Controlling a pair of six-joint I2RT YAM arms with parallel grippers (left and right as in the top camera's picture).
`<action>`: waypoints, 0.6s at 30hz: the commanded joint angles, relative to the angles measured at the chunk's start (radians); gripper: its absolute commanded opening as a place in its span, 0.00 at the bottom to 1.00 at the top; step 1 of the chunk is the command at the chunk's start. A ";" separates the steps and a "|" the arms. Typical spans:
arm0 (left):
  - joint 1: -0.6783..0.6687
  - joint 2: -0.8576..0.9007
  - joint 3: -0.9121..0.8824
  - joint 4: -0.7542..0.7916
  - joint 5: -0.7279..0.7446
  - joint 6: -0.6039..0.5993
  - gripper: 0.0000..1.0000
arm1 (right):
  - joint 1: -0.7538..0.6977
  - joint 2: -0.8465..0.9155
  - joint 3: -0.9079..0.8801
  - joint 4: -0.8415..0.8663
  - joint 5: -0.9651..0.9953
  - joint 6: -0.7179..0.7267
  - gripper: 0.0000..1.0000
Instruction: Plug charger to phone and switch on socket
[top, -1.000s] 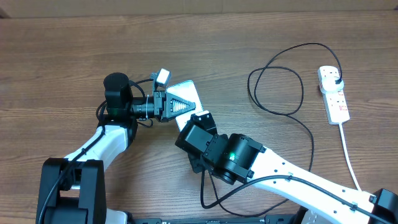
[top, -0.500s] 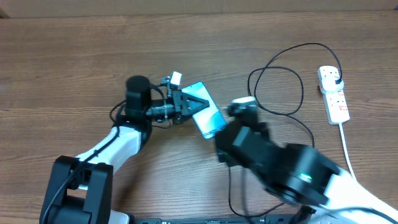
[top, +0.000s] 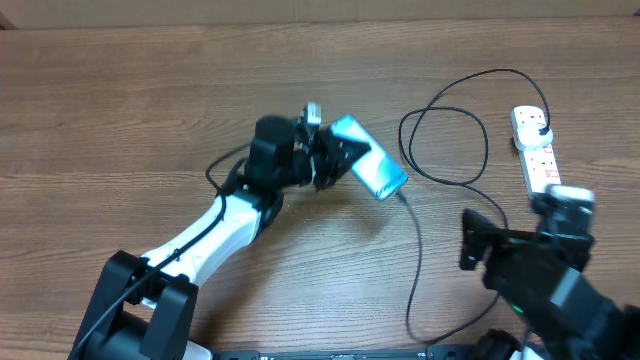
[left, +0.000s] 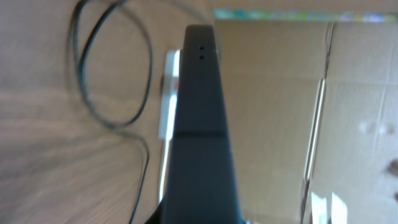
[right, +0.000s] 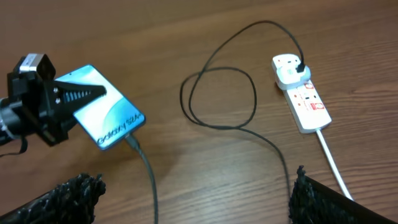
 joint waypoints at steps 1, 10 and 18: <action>-0.004 0.033 0.170 -0.080 -0.078 0.117 0.04 | -0.003 -0.032 0.021 0.002 0.037 0.045 1.00; 0.043 0.233 0.500 -0.829 0.125 0.713 0.04 | -0.003 -0.033 0.005 0.040 0.055 0.045 1.00; 0.196 0.327 0.513 -1.280 0.159 1.150 0.04 | -0.003 -0.033 0.005 0.052 0.053 0.046 1.00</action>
